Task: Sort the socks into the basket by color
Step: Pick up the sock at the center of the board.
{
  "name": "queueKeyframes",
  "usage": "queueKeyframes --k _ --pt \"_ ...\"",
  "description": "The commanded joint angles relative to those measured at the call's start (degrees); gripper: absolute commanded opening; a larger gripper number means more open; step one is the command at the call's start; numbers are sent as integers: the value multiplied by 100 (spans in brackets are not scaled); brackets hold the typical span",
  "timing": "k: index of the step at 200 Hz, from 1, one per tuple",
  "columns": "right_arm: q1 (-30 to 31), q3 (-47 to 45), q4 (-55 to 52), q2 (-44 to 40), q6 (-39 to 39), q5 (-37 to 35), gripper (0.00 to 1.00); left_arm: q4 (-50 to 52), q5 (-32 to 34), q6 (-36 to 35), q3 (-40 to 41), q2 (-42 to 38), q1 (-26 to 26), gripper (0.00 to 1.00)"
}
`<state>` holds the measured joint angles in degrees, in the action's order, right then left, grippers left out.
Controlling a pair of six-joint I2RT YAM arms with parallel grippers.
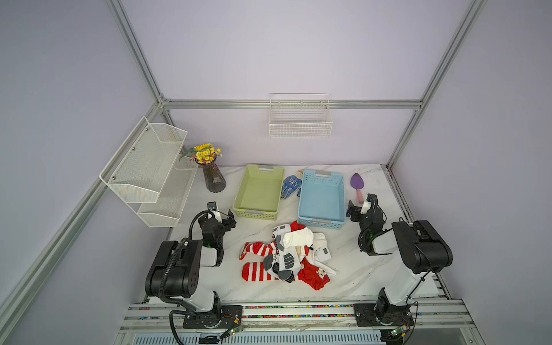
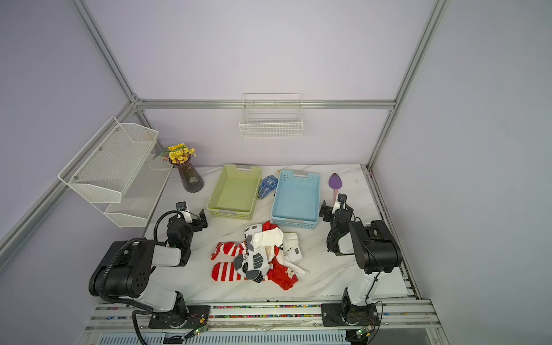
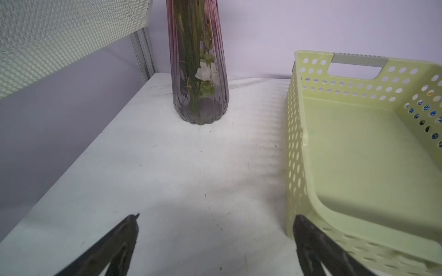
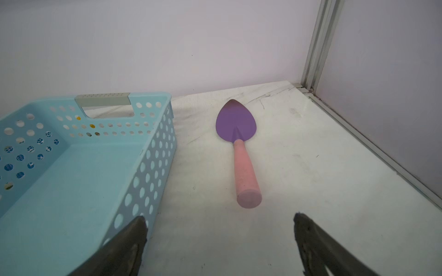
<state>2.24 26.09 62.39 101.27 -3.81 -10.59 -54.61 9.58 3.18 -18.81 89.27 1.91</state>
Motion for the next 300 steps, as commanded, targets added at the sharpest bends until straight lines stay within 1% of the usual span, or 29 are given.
queueKeyframes --k 1,258,267,277,291,300 --pt "-13 42 66 60 68 22 97 -129 -2 -150 -178 42 -13 100" --pt "-19 -3 163 27 58 63 97 8 -73 -177 -230 12 -23 100" --pt "-22 2 -8 -165 -10 14 97 -18 -152 -206 -221 -27 -20 100" --pt "-22 125 -547 -501 -91 -155 97 62 -246 -256 -204 -178 -30 100" --pt "-20 455 -1569 -1000 -158 -316 97 328 -106 -233 -194 -498 -29 100" --pt "-22 622 -2014 -1251 -168 -421 97 585 33 -180 -231 -739 -36 100"
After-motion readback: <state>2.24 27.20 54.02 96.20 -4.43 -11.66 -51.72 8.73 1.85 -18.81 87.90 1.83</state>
